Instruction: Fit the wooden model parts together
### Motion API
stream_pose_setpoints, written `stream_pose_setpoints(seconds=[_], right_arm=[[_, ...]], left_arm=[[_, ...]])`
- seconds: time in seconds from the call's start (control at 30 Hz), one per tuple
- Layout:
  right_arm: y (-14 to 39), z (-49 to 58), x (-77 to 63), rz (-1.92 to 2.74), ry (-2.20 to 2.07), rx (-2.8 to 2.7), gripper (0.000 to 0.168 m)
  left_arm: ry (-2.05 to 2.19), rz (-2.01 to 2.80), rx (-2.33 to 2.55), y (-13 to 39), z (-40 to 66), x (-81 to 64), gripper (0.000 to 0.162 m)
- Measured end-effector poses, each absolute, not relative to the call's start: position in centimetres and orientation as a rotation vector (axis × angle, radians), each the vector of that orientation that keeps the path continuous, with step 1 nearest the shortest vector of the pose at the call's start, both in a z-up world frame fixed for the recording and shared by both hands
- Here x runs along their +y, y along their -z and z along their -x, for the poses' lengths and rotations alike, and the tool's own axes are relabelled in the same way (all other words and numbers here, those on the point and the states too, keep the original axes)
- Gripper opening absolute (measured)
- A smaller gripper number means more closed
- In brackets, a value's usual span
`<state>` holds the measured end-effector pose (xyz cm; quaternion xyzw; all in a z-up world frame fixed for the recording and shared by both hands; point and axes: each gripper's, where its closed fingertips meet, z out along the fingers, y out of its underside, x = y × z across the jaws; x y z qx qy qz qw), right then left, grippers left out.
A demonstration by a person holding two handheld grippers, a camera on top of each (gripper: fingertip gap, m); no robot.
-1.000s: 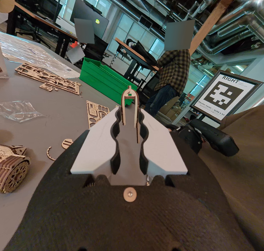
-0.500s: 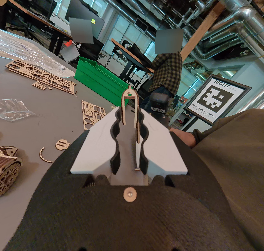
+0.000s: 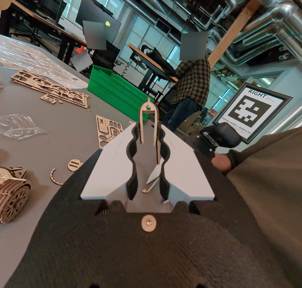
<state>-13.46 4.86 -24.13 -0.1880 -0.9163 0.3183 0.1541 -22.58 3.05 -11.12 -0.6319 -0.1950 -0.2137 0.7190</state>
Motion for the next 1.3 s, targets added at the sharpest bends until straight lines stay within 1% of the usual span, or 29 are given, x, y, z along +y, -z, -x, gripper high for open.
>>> stream_pose_setpoints(seconds=[0.03,0.1,0.13,0.23,0.3,0.37,0.4,0.5,0.67,0.8,0.87,0.97,1.0,1.03,1.07,1.1,1.17,1.3], right_arm=[[24.4,13.2,4.5,0.556,-0.919,-2.644,0.046],[24.9,12.9,4.1,0.607,-0.94,-2.679,0.06],[25.1,12.9,4.2,0.633,-0.935,-2.688,0.061],[25.7,12.9,5.0,0.669,-0.875,-2.694,0.059],[25.7,12.4,4.9,0.668,-0.899,-2.709,0.054],[25.7,11.6,4.4,0.632,-0.947,-2.739,0.053],[25.6,11.1,4.1,0.616,-0.971,-2.757,0.049],[25.4,10.0,3.1,0.61,-1.053,-2.821,0.047],[25.3,9.5,3.1,0.566,-1.107,-2.869,0.036],[24.8,9.4,3.0,0.493,-1.118,-2.839,0.036],[24.6,10.1,2.9,0.437,-1.05,-2.774,0.04],[25.1,10.4,2.9,0.398,-0.93,-2.754,0.038],[25.6,10.0,2.9,0.399,-0.903,-2.788,0.035],[25.9,9.8,2.9,0.407,-0.886,-2.805,0.036],[25.9,9.6,2.8,0.402,-0.894,-2.811,0.041],[25.8,9.3,2.7,0.389,-0.909,-2.825,0.033],[26.0,9.0,2.7,0.388,-0.914,-2.849,0.027],[26.0,8.8,2.8,0.326,-0.878,-2.841,0.004]], left_arm=[[0.469,1.401,-0.431,11.2,22.6,3.0,0.022],[0.461,1.406,-0.431,11.2,22.7,3.0,0.022],[0.458,1.408,-0.431,11.2,22.7,3.0,0.022],[0.454,1.414,-0.43,11.3,22.6,3.0,0.022],[0.462,1.412,-0.431,11.3,22.5,3.0,0.022],[0.475,1.402,-0.433,11.2,22.5,3.0,0.022],[0.482,1.398,-0.435,11.2,22.5,3.0,0.022],[0.498,1.392,-0.441,11.2,22.6,3.0,0.022],[0.503,1.374,-0.451,11.1,22.9,2.9,0.022],[0.513,1.364,-0.457,11.0,23.0,2.8,0.021],[0.514,1.361,-0.457,11.0,23.0,2.7,0.021],[0.513,1.36,-0.458,11.0,23.1,2.7,0.022],[0.512,1.358,-0.459,10.9,23.1,2.7,0.022],[0.512,1.357,-0.459,10.9,23.1,2.6,0.022],[0.512,1.355,-0.459,10.9,23.1,2.6,0.022],[0.512,1.355,-0.459,10.9,23.1,2.6,0.022],[0.51,1.356,-0.46,10.9,23.1,2.6,0.022],[0.511,1.355,-0.461,10.9,23.1,2.6,0.022]])
